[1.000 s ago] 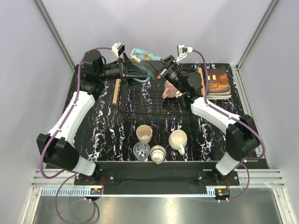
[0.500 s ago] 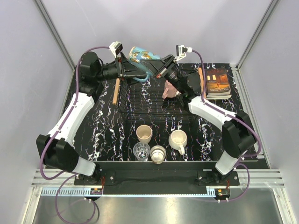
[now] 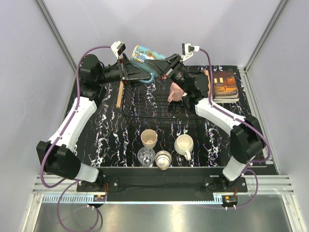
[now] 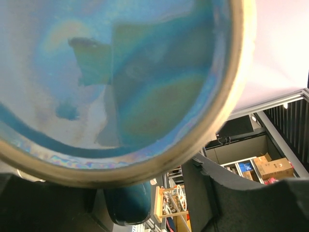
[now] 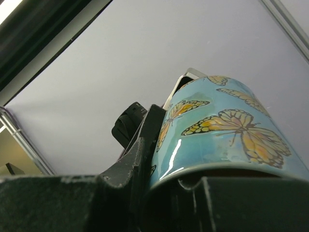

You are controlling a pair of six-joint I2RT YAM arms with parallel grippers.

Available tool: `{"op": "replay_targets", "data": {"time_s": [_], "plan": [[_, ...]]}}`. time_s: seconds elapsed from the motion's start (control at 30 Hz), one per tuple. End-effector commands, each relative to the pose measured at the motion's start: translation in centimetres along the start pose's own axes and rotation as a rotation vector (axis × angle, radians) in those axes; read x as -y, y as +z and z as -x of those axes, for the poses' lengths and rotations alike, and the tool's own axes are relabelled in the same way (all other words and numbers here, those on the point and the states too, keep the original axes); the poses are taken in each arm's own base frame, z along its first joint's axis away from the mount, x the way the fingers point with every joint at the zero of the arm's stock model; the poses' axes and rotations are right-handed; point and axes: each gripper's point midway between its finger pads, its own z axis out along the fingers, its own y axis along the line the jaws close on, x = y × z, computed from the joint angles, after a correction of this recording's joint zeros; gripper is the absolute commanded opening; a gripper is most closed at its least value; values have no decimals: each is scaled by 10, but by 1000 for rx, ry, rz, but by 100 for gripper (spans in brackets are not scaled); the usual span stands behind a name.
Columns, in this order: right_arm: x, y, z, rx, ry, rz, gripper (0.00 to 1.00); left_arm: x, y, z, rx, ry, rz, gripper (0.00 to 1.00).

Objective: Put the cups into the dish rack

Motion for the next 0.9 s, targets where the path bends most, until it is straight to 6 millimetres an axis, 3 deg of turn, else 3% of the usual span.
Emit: {"op": "replay_targets", "data": {"time_s": [0.0, 0.13, 0.27, 0.67, 0.83, 0.87], "plan": [[-57, -16, -106, -455, 144, 156, 0, 27, 9, -35, -143, 112, -97, 51], [-57, -17, -103, -452, 139, 152, 0, 15, 11, -35, -134, 85, -72, 46], [-54, -18, -103, -443, 147, 155, 0, 9, 13, -35, -126, 85, -64, 32], [-51, -28, -108, -505, 204, 148, 0, 0, 17, -45, -143, 96, -48, 31], [-47, -32, -116, -554, 229, 141, 0, -4, 20, -48, -152, 93, -34, 12], [-49, -32, -117, -557, 233, 144, 0, -7, 21, -46, -143, 101, -26, 0]]}}
